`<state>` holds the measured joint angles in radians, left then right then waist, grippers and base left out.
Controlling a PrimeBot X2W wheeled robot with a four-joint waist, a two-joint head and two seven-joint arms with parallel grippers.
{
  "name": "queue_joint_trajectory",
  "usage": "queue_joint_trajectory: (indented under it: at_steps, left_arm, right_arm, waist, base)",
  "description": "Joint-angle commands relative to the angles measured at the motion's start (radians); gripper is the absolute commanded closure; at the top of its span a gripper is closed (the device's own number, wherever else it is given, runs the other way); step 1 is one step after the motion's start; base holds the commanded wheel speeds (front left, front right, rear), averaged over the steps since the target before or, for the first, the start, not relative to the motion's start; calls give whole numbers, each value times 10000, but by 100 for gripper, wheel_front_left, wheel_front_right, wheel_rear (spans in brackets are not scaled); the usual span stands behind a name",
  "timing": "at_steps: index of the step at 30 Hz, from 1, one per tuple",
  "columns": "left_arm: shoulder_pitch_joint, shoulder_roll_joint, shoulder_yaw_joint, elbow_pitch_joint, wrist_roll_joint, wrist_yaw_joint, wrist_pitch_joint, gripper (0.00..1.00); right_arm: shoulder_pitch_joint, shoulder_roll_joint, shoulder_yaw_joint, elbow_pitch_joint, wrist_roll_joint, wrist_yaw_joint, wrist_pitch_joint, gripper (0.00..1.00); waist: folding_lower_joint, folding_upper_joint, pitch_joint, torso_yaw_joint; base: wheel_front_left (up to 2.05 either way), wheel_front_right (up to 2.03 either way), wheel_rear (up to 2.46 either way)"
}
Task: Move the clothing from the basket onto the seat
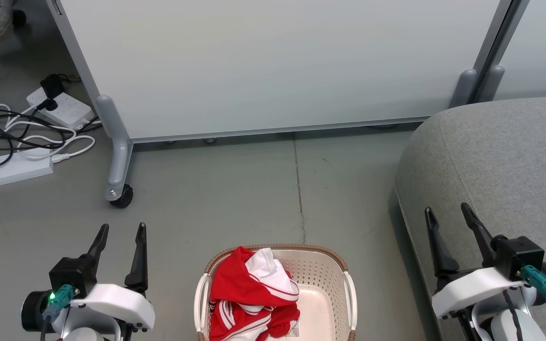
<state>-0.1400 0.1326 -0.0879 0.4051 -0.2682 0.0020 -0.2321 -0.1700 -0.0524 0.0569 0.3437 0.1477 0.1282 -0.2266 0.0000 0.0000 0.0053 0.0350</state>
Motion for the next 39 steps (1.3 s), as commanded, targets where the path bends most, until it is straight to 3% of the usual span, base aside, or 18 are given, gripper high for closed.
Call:
queue_joint_trajectory:
  at_steps: [1, 13, 39]
  left_arm:
    - [92, 75, 10, -26, 216, 55, 1, 0]
    - [231, 104, -47, -28, 857, 184, -55, 0]
    - [32, -7, -22, -149, 173, 257, -50, 0]
  right_arm:
    - [74, -24, 30, 12, -173, 43, -121, 0]
    - [177, 5, 120, 322, -260, 45, -438, 0]
    - [-24, 1, -14, 337, -35, 36, -402, 0]
  waist:
    - [0, 0, -1, 6]
    - [0, 0, -5, 92]
    - [0, 0, 275, 78]
  base:
    - [0, 0, 0]
    - [0, 0, 0]
    - [0, 0, 0]
